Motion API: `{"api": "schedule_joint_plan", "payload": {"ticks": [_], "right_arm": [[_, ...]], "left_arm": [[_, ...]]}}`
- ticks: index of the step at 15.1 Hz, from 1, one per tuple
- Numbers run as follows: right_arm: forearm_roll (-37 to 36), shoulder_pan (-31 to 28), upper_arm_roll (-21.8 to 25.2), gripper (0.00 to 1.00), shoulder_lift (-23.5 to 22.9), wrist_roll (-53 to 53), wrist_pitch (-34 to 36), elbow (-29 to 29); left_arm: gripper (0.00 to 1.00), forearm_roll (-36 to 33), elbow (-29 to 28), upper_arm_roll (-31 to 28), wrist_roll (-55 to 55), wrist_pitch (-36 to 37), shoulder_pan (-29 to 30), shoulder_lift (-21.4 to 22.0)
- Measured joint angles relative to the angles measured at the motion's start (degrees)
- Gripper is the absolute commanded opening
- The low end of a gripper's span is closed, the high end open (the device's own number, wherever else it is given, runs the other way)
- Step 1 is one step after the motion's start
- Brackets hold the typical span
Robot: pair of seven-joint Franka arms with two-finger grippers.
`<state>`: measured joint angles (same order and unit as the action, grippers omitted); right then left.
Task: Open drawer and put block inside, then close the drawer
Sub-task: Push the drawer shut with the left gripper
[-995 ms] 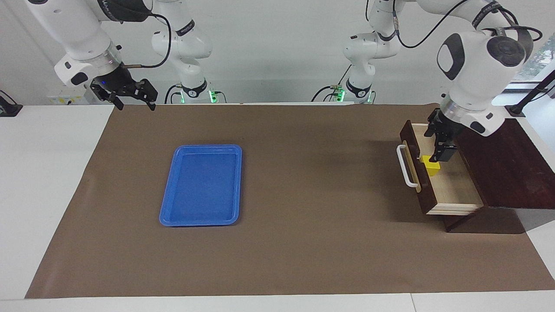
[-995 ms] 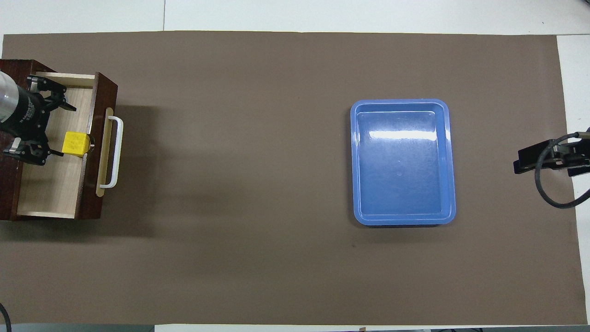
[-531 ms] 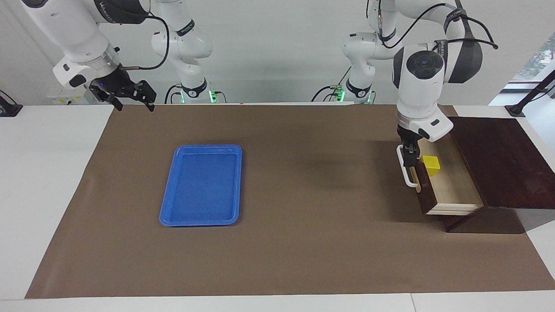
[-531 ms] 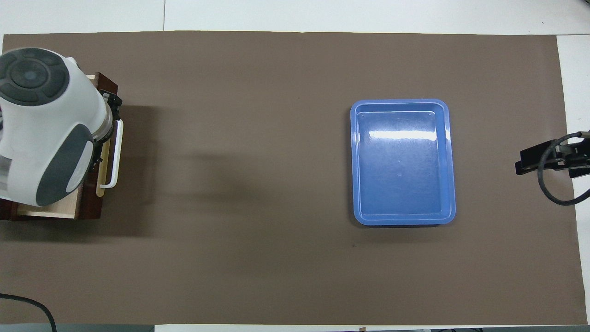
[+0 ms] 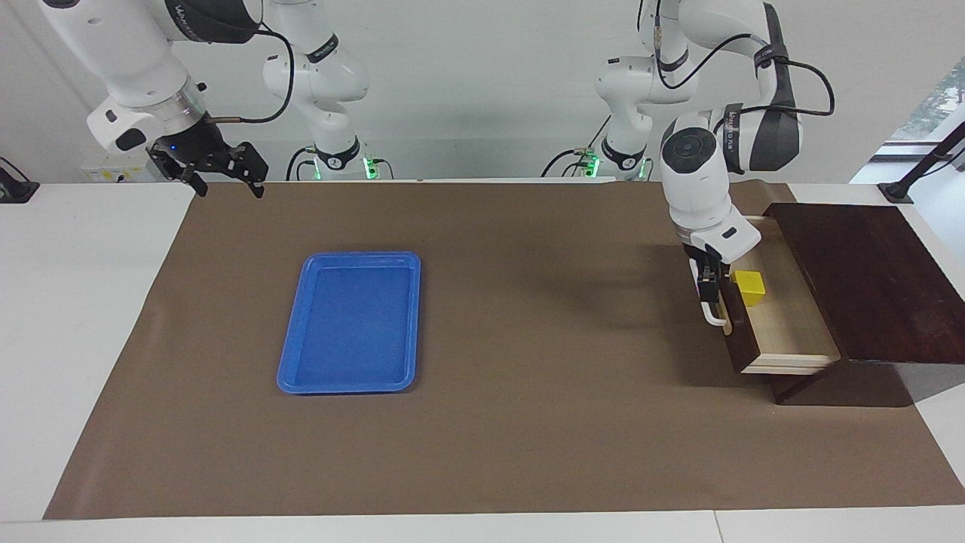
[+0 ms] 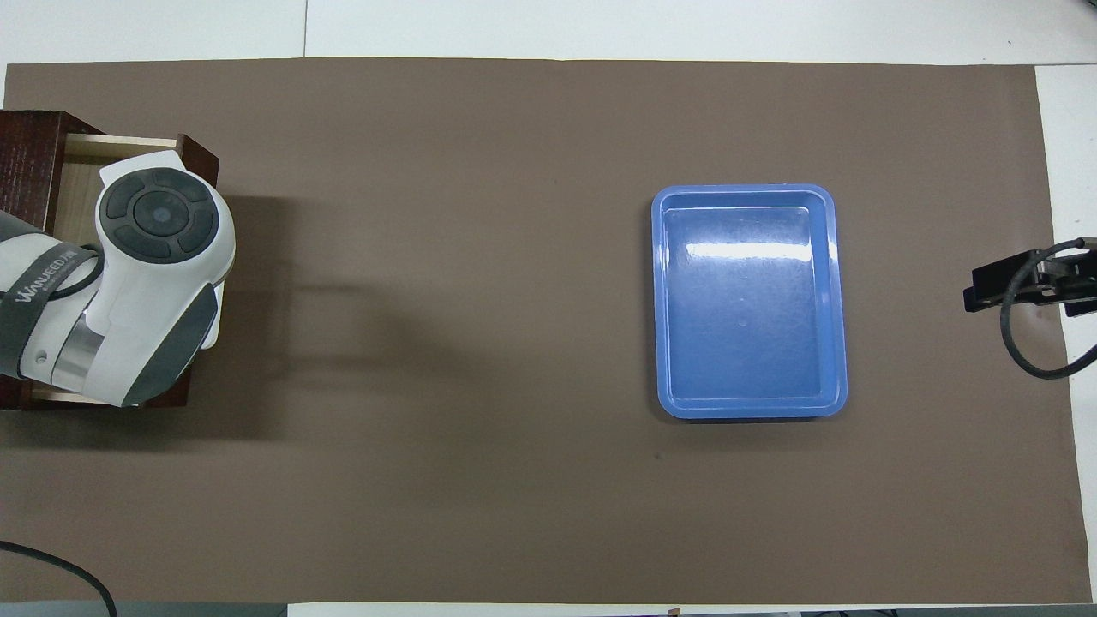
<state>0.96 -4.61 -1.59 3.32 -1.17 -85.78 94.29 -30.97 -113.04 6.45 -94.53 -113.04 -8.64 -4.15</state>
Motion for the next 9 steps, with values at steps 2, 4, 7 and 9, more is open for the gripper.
{"api": "schedule_joint_plan", "payload": {"ticks": [2, 4, 7, 9], "right_arm": [[0.0, 0.0, 0.0, 1.00, 0.0, 0.1, -0.4, 0.0], [-0.1, 0.0, 0.0, 1.00, 0.0, 0.1, -0.4, 0.0], [-0.2, 0.0, 0.0, 1.00, 0.0, 0.1, -0.1, 0.0], [-0.3, 0.0, -0.1, 1.00, 0.0, 0.1, 0.2, 0.0]], "left_arm": [[1.00, -1.3, -0.3, -0.1, -0.3, -0.2, 0.4, 0.3], [1.00, -2.1, -0.4, -0.2, -0.4, -1.2, 1.8, 0.4], [1.00, -4.1, -0.7, -0.4, -0.2, -3.7, 5.4, 0.4], [1.00, -4.7, -0.9, -0.5, 0.9, -5.1, 7.9, 0.4]]}}
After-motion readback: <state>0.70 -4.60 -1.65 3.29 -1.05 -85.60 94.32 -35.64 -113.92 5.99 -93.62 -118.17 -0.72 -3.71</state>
